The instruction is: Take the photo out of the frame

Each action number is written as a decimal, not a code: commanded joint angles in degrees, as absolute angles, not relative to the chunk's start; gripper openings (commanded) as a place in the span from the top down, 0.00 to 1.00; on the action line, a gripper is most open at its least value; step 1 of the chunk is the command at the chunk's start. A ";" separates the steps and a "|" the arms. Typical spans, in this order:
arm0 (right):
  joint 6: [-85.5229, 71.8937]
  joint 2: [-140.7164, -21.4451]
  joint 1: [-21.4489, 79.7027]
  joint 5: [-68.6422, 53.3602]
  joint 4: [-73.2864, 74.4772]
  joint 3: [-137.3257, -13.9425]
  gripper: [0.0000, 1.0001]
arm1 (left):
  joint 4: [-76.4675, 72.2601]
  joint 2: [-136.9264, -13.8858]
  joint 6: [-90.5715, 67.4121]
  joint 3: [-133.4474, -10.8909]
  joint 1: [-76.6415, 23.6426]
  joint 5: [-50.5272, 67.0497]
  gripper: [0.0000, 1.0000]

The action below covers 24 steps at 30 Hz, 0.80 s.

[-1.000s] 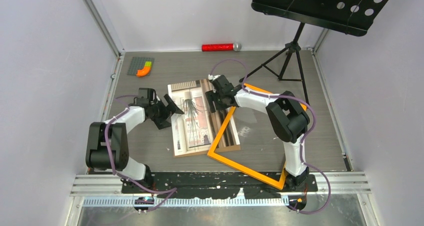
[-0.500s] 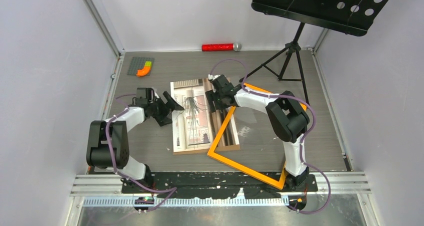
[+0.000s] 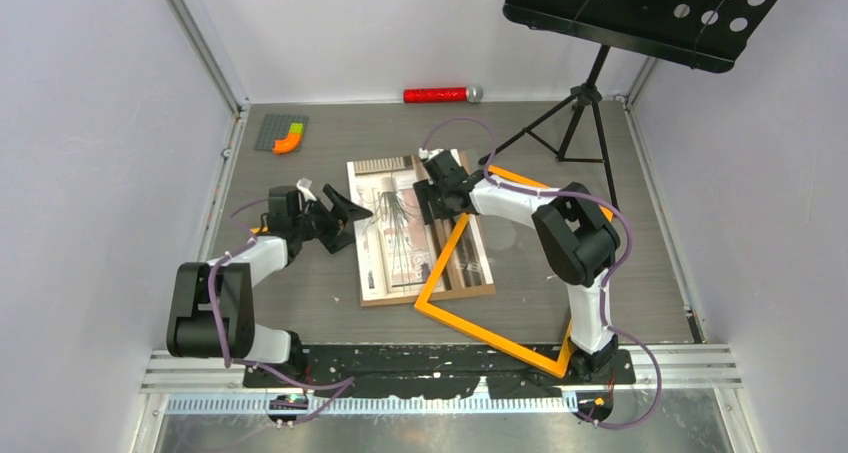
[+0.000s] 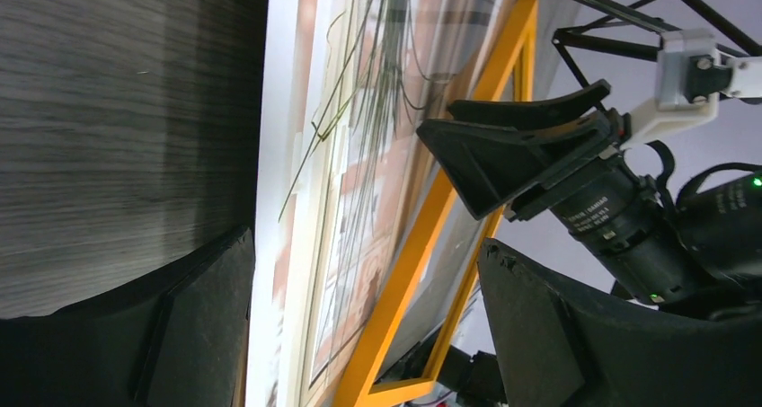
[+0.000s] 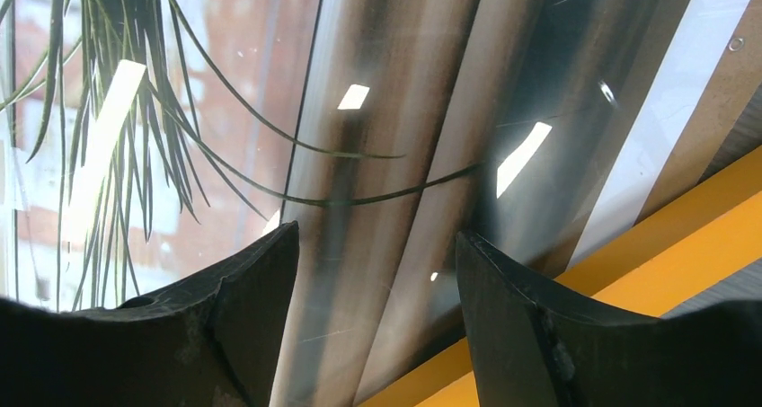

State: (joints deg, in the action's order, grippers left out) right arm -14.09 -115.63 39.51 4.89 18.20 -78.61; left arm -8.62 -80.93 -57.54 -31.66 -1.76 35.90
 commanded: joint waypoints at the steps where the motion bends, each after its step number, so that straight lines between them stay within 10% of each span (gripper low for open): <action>1: -17.23 -119.78 40.64 -0.67 23.41 -74.51 0.32 | -19.01 -76.18 -61.40 -34.96 -3.74 47.17 0.15; 7: -17.14 -120.01 40.62 -0.27 23.58 -74.56 0.32 | 11.49 -73.36 -44.53 -44.11 -4.61 35.66 0.14; 24: -16.46 -121.30 40.62 -1.56 24.87 -76.66 0.32 | 22.40 -87.41 -36.03 -55.81 -5.36 14.08 0.09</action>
State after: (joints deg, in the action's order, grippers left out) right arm -14.87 -115.55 39.75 4.32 17.85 -78.43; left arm 20.82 -83.46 -40.05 -48.86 -5.74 21.54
